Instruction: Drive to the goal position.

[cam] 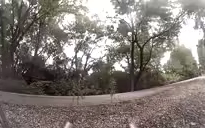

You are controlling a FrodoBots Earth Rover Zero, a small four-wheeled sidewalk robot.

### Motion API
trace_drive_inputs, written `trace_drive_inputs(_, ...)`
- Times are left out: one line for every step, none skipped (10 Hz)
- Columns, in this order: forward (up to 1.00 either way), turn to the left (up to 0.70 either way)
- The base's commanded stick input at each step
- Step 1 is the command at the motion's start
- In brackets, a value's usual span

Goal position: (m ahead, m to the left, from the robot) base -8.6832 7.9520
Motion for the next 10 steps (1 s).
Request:
trace_drive_inputs(0.45,0.0)
trace_drive_inputs(0.45,0.0)
trace_drive_inputs(0.45,0.0)
trace_drive_inputs(0.45,0.0)
trace_drive_inputs(0.45,0.0)
trace_drive_inputs(0.45,0.0)
trace_drive_inputs(0.45,0.0)
trace_drive_inputs(0.45,0.0)
trace_drive_inputs(0.45,0.0)
trace_drive_inputs(0.45,0.0)
